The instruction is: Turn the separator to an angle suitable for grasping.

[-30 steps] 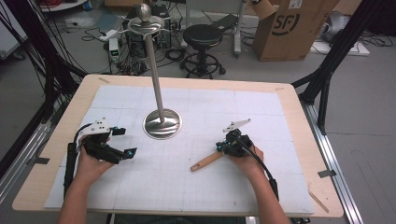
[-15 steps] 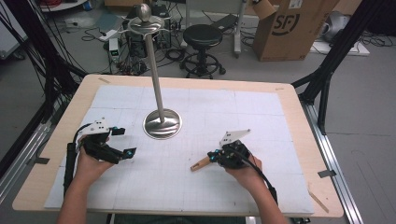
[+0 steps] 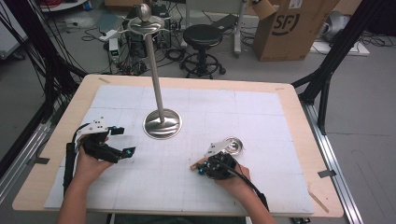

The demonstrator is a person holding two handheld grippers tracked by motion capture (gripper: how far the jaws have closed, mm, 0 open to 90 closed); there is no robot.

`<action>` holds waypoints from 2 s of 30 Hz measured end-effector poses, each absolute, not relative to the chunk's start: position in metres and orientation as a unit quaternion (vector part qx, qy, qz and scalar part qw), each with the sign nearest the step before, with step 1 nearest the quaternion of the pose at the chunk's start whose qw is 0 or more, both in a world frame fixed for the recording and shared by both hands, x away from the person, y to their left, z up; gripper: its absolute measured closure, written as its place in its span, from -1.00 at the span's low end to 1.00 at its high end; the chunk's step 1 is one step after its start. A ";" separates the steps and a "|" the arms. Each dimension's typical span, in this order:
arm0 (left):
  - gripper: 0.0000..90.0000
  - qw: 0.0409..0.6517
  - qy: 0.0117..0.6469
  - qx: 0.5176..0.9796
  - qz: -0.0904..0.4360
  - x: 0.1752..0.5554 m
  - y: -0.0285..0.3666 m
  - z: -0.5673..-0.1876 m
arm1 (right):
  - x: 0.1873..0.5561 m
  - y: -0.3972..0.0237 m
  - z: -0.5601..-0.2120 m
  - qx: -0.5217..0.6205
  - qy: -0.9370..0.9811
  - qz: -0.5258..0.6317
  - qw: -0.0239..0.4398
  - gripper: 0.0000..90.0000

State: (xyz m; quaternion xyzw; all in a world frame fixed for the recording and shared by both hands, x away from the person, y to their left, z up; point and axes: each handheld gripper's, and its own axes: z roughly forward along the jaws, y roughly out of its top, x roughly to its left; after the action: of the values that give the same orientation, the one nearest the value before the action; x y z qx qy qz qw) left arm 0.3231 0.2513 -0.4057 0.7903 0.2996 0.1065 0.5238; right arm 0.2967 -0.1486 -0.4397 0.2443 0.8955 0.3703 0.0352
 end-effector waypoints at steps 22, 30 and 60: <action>-0.96 0.520 0.296 0.795 0.103 0.324 0.249 -0.407 | 0.336 -0.139 -0.421 0.290 0.864 0.406 0.065 0.81; -0.96 0.518 0.296 0.796 0.105 0.323 0.249 -0.407 | 0.312 -0.198 -0.386 0.272 0.822 0.492 0.093 0.40; -0.96 0.558 0.271 0.779 0.093 0.323 0.247 -0.400 | 0.311 -0.244 -0.383 0.277 0.794 0.523 0.138 -0.35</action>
State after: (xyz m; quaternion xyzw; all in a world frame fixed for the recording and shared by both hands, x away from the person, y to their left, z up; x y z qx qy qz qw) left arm 0.3233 0.2474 -0.4004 0.7786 0.2708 0.0932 0.5584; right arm 0.3108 -0.2438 -0.3825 0.2765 0.7944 0.5230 0.1378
